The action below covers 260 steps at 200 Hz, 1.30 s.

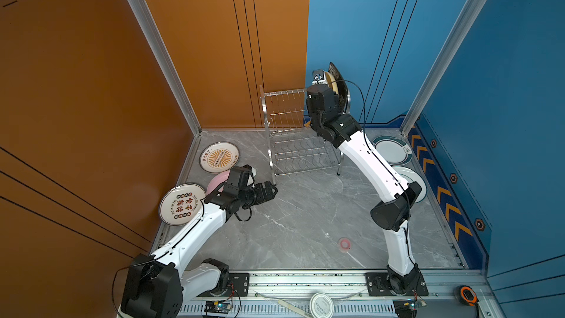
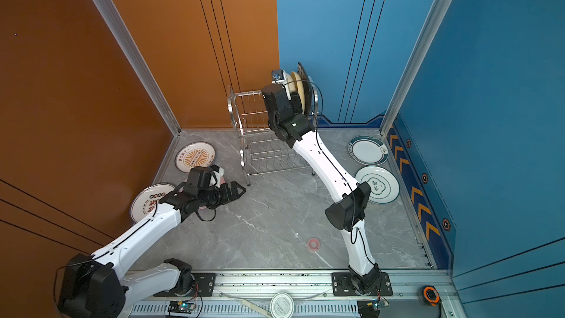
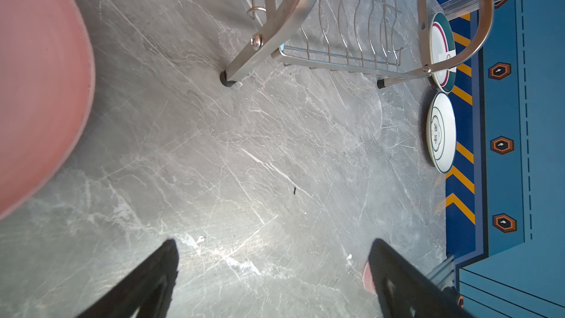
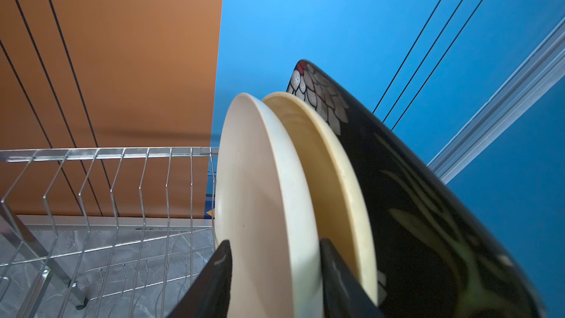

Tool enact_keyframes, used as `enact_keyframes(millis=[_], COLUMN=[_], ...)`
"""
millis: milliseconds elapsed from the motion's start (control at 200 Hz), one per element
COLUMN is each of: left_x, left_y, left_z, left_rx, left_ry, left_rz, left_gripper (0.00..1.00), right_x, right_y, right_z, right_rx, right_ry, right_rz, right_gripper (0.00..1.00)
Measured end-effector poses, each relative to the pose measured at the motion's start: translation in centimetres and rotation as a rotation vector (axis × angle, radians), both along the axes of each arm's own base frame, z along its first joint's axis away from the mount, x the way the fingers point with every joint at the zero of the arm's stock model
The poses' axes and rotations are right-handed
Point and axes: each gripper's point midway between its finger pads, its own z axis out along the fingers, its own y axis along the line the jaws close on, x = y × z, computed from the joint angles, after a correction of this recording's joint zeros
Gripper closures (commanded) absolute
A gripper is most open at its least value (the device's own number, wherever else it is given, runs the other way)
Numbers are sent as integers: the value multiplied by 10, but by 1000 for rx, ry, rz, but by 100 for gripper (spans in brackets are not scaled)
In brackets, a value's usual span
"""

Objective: Load the plates into the dish rack
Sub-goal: 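Open the right gripper and lift it away from the rack, then grip the pink bear plate with the left gripper while the right moves back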

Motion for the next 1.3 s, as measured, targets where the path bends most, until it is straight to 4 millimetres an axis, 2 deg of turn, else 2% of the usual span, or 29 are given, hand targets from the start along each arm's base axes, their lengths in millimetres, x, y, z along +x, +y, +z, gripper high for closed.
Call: enact_keyframes(millis=[360, 591, 781, 931, 1091, 1176, 1301], left_x=[0, 0, -1, -6, -13, -17, -23], left_y=[0, 4, 25, 58, 99, 118, 134], left_z=[1, 3, 1, -5, -10, -13, -22], left_rx=[-1, 13, 56, 124, 187, 211, 231], left_ry=[-2, -11, 6, 51, 107, 148, 208], left_rz=[5, 20, 87, 202, 347, 416, 479], left_gripper=[2, 2, 2, 1, 2, 4, 8], right_x=[-22, -51, -77, -97, -118, -128, -139], right_y=[2, 15, 4, -10, -23, -31, -50], right_z=[29, 37, 35, 25, 6, -11, -44], right_rx=[36, 39, 76, 115, 164, 200, 263], right_ry=[-44, -33, -5, 31, 85, 124, 199], right_rz=[30, 95, 126, 141, 160, 171, 165], right_gripper=[47, 45, 45, 44, 44, 44, 43])
